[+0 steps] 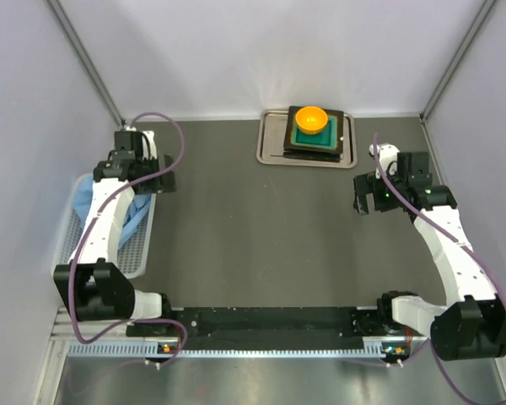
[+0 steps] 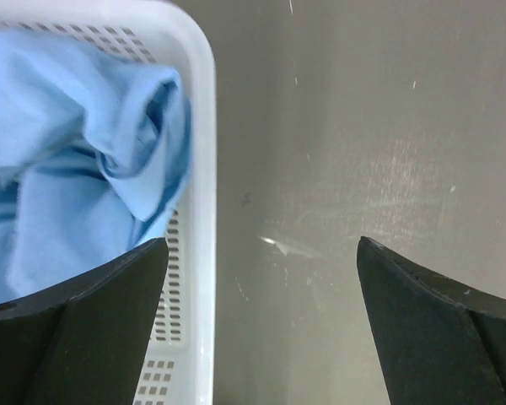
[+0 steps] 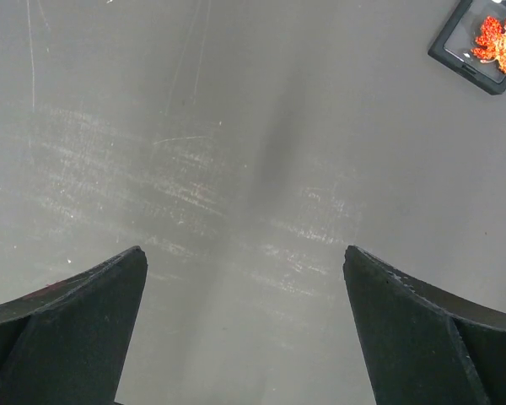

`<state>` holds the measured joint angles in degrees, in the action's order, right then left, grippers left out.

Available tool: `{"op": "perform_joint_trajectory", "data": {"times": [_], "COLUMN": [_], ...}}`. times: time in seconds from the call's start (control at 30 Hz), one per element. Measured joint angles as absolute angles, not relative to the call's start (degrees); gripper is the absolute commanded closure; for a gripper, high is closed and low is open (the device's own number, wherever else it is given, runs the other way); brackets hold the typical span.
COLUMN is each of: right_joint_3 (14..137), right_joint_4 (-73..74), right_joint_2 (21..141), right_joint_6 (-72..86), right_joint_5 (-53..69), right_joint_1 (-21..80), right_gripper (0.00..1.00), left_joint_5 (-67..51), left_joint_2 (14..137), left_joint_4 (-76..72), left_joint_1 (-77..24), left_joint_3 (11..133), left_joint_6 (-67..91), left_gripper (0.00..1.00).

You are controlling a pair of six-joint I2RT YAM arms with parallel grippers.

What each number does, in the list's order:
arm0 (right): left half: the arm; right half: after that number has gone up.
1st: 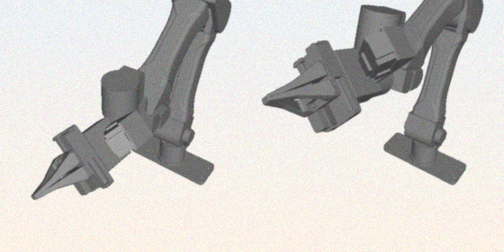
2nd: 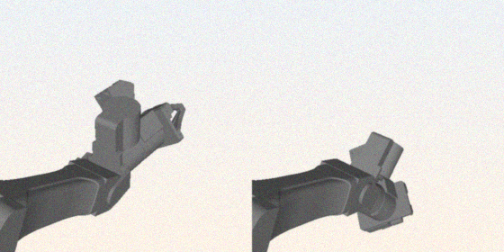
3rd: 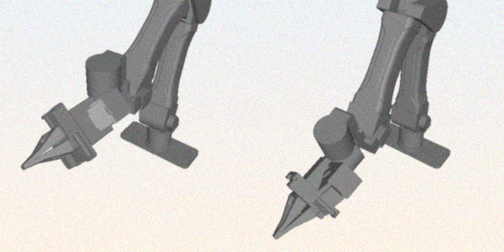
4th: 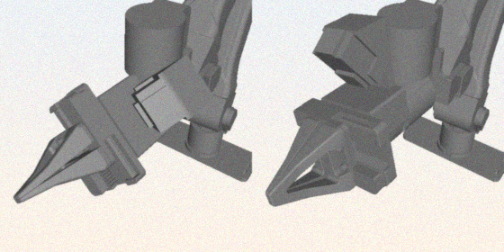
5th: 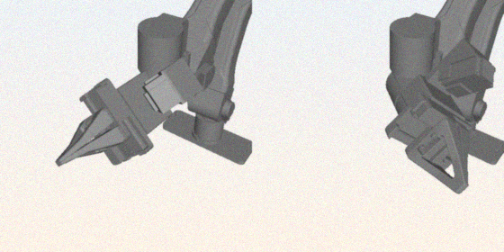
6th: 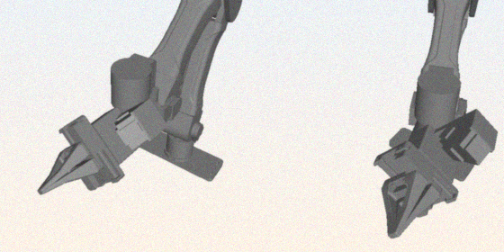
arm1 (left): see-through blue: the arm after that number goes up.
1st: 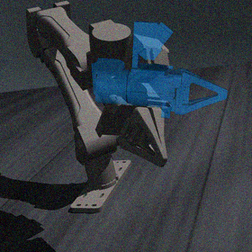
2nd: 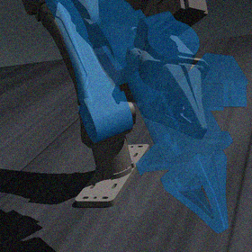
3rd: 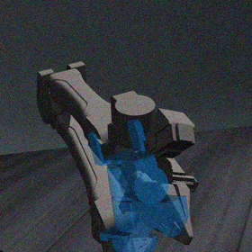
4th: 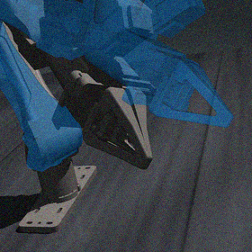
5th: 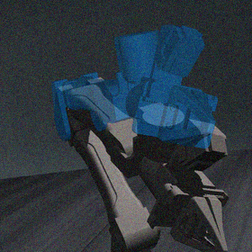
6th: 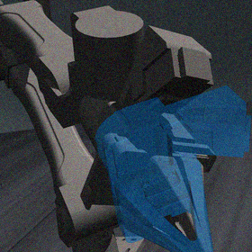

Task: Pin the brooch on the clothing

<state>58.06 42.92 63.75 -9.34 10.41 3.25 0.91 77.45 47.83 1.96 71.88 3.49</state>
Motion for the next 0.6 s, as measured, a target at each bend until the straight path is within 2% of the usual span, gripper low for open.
{"op": "perform_joint_trajectory", "data": {"times": [0.3,0.47,0.6], "right_joint_3": [60.6,61.4,61.6], "right_joint_4": [44.2,44.4,45.1], "right_joint_2": [66.4,66.9,67.7], "right_joint_6": [-10.0,-10.0,-10.3], "right_joint_5": [12.1,13.3,15.3], "right_joint_1": [3.2,3.2,3.2], "right_gripper": [0.01,0.01,0.01], "left_joint_5": [-9.3,-13.7,-14.4], "left_joint_2": [82.8,86.0,89.7], "left_joint_4": [53.7,55.3,54.7], "left_joint_1": [17.7,28.5,33.3], "left_joint_3": [89.8,91.7,89.9], "left_joint_6": [-4.7,-10.0,-12.9], "left_gripper": [0.02,0.01,0.02]}}
